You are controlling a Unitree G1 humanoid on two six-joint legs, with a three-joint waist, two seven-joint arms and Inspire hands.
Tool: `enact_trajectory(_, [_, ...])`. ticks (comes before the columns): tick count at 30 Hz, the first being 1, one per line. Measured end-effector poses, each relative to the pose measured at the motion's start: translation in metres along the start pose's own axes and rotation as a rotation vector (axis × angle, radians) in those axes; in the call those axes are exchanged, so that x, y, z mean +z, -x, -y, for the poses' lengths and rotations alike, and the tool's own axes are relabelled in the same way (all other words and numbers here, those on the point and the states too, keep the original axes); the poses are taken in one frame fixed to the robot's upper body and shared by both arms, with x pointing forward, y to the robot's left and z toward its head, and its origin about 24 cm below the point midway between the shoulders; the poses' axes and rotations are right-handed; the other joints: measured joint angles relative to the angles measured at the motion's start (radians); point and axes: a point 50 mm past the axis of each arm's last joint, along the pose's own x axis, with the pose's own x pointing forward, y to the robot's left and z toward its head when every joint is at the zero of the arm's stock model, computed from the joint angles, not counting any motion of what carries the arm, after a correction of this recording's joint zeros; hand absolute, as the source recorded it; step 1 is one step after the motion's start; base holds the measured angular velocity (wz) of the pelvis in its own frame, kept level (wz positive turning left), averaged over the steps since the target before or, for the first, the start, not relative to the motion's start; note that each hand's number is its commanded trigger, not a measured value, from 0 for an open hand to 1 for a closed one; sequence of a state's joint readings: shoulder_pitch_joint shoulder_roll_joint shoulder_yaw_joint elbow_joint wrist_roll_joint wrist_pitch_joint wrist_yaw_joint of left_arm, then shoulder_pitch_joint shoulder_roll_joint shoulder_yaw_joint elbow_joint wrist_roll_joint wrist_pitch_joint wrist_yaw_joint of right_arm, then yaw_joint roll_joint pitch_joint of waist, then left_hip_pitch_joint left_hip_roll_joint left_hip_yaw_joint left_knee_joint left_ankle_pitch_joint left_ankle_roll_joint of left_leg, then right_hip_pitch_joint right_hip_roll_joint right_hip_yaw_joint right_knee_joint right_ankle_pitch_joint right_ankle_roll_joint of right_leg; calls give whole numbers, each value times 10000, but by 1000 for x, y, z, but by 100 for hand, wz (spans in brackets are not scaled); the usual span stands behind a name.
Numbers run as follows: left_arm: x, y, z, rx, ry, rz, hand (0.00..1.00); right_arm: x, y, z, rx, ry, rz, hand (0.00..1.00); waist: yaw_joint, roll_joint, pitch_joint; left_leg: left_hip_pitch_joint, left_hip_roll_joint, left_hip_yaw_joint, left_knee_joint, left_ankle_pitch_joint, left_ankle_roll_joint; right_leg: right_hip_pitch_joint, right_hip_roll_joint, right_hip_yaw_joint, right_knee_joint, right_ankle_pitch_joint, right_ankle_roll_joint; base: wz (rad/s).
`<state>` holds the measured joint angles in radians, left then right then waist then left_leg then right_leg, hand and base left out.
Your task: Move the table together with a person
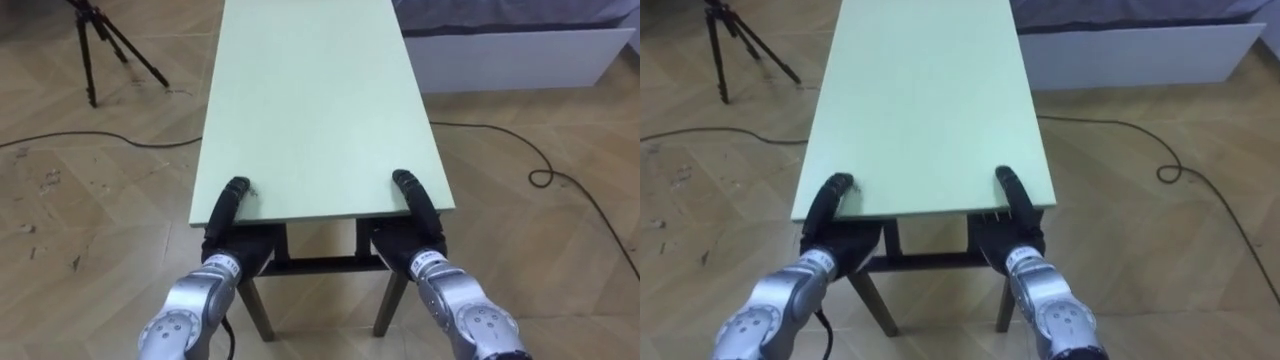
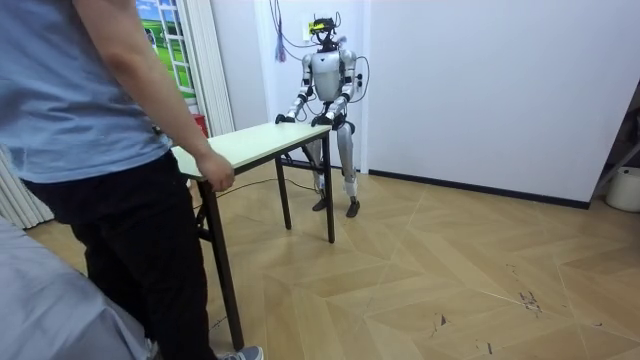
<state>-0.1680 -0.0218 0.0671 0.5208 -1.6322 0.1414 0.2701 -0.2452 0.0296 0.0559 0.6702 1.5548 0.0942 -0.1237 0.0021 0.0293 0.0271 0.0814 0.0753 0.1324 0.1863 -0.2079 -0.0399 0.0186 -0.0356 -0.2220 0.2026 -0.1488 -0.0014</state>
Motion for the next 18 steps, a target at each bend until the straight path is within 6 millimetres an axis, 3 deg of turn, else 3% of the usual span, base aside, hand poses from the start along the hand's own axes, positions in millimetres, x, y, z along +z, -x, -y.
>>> enact_trajectory(18, [-1, -2, -1, 17, -183, -10, 100, 0, -1, 0, -103, -53, 63, 100, 48, 5, -2, 9, -2, 39, -11, 0, 0, 5, -6, -6, 1, 0, 0, 0])
